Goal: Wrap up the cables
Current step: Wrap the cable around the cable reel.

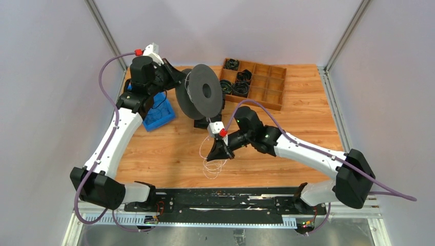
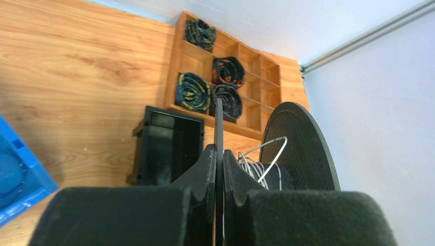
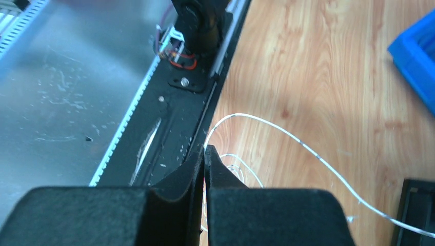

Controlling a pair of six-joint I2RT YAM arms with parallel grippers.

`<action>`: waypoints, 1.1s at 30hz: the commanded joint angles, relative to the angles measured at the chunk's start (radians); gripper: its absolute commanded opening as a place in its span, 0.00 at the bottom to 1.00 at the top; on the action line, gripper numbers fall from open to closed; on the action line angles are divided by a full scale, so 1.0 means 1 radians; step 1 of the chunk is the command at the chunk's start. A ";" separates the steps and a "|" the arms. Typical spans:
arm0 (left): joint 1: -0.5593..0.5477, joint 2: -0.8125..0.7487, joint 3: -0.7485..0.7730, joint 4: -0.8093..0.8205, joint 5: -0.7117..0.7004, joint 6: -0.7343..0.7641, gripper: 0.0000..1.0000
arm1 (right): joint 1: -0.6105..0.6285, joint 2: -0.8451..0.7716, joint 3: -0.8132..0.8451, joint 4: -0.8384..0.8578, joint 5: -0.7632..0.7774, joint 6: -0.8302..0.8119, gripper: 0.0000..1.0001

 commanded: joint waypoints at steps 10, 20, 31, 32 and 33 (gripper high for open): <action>0.004 -0.013 0.018 -0.008 -0.075 -0.028 0.00 | 0.100 0.092 0.265 -0.317 0.037 -0.006 0.01; -0.128 -0.055 -0.014 0.008 -0.269 0.224 0.00 | 0.100 0.085 0.506 -0.541 0.128 -0.036 0.01; -0.268 -0.070 -0.054 0.044 -0.340 0.468 0.00 | 0.034 0.071 0.685 -0.622 0.368 -0.042 0.01; -0.278 -0.070 -0.059 0.048 -0.337 0.488 0.00 | 0.027 0.069 0.694 -0.621 0.385 -0.039 0.01; -0.286 -0.070 -0.060 0.050 -0.338 0.506 0.00 | 0.014 0.065 0.704 -0.622 0.405 -0.037 0.01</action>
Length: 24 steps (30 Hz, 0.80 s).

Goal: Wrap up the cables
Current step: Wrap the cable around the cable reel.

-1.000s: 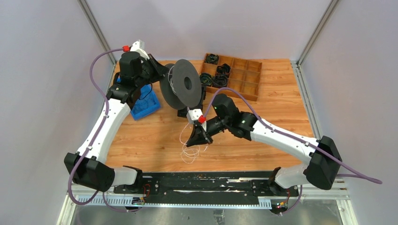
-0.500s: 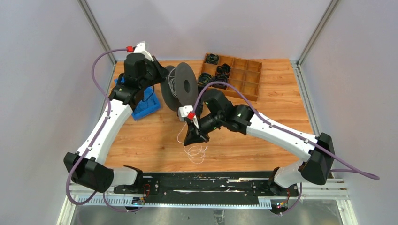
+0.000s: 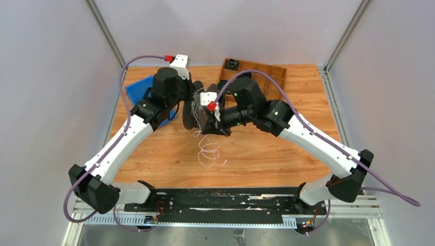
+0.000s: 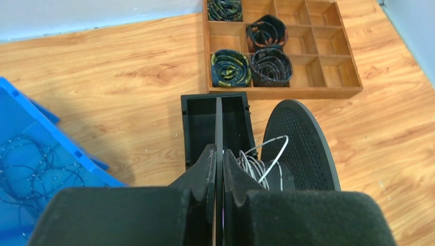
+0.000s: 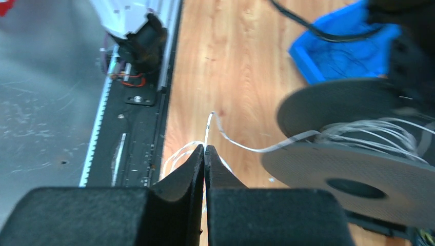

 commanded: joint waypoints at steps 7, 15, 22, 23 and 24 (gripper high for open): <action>-0.088 -0.048 -0.023 0.107 -0.005 0.246 0.00 | -0.107 -0.046 0.102 -0.042 0.257 -0.008 0.01; -0.108 -0.077 -0.080 0.124 0.096 0.340 0.00 | -0.242 -0.063 0.181 -0.034 0.345 0.026 0.01; -0.109 -0.089 -0.078 0.115 0.248 0.391 0.00 | -0.332 -0.069 0.165 -0.009 0.367 0.000 0.00; -0.111 -0.088 -0.073 0.106 0.267 0.404 0.00 | -0.338 -0.067 0.160 -0.006 0.380 -0.014 0.01; -0.112 -0.088 -0.069 0.100 0.295 0.416 0.00 | -0.343 -0.067 0.157 -0.003 0.389 -0.026 0.01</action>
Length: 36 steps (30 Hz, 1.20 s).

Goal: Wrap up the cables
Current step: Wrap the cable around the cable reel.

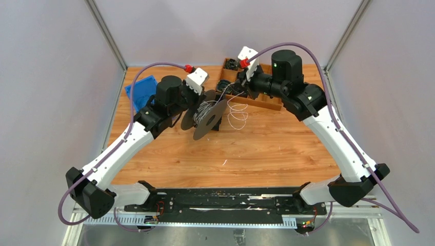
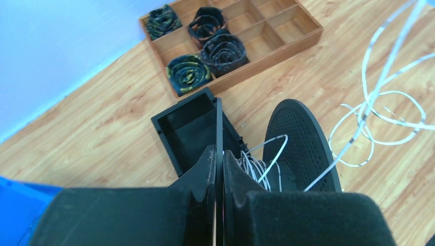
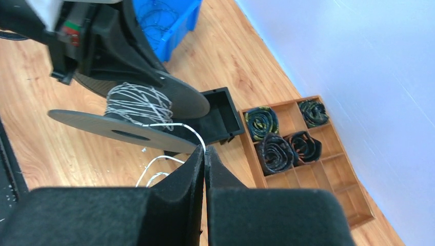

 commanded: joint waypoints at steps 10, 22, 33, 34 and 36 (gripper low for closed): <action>-0.039 -0.037 0.038 -0.001 0.283 0.102 0.00 | -0.053 0.015 -0.017 0.035 0.070 -0.104 0.00; -0.037 -0.037 0.087 0.002 0.382 -0.014 0.00 | -0.175 -0.011 -0.187 0.103 0.015 -0.127 0.01; 0.010 -0.010 0.145 0.063 0.452 -0.227 0.00 | -0.203 -0.104 -0.449 0.184 -0.060 -0.133 0.01; 0.022 -0.009 0.142 0.080 0.471 -0.259 0.00 | -0.205 -0.112 -0.473 0.205 -0.068 -0.126 0.01; 0.043 -0.005 0.133 0.125 0.504 -0.320 0.00 | -0.207 -0.129 -0.522 0.243 -0.098 -0.097 0.01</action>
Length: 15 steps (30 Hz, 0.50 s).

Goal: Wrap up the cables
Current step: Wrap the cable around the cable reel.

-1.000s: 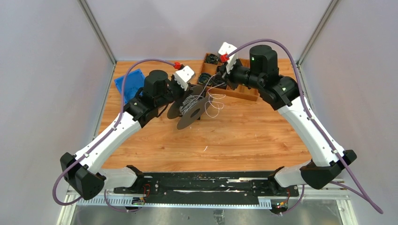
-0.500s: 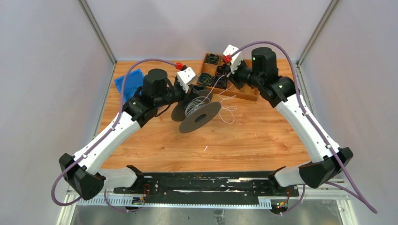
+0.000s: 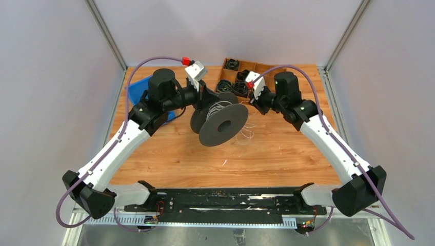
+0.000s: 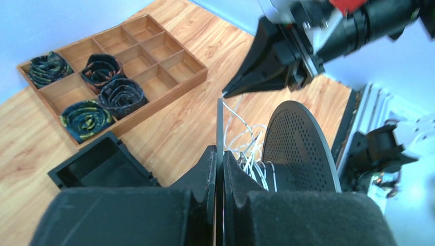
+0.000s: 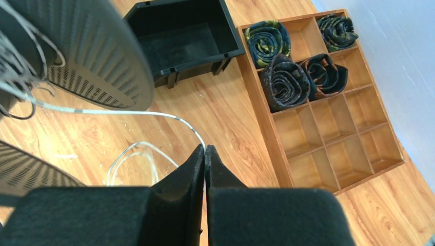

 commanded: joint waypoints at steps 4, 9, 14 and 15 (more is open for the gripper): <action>0.078 0.011 0.006 0.211 0.135 -0.268 0.00 | -0.028 -0.069 -0.151 0.174 -0.103 0.102 0.00; 0.147 0.020 -0.023 0.323 0.171 -0.444 0.00 | -0.030 -0.083 -0.205 0.217 -0.116 0.160 0.01; 0.190 0.021 -0.044 0.395 0.166 -0.568 0.00 | -0.030 -0.089 -0.262 0.271 -0.128 0.208 0.01; 0.199 0.022 -0.052 0.414 0.164 -0.609 0.00 | -0.030 -0.088 -0.271 0.279 -0.136 0.217 0.01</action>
